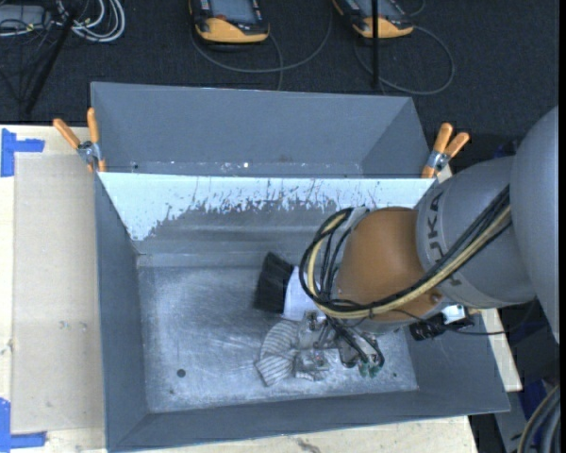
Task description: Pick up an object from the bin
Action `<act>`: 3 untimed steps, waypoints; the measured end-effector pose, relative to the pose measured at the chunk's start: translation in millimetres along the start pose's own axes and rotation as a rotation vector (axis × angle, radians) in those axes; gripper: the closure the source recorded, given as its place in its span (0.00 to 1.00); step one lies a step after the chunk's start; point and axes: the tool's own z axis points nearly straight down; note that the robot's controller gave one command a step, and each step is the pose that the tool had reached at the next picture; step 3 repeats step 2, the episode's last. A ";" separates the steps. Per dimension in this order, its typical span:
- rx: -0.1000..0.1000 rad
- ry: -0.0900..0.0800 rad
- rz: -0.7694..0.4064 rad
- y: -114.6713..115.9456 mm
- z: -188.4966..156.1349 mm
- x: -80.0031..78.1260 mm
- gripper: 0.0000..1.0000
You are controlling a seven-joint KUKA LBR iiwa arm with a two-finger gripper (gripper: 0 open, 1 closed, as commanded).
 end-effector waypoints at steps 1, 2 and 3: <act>0.000 0.000 0.000 0.0 0.0 0.0 1.00; 0.001 -0.007 0.062 -3.5 -131.0 -0.5 1.00; 0.001 -0.007 0.062 -3.5 -131.0 -0.5 1.00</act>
Offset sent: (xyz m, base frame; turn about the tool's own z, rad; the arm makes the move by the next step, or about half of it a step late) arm 0.0012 -0.0035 0.1316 0.0632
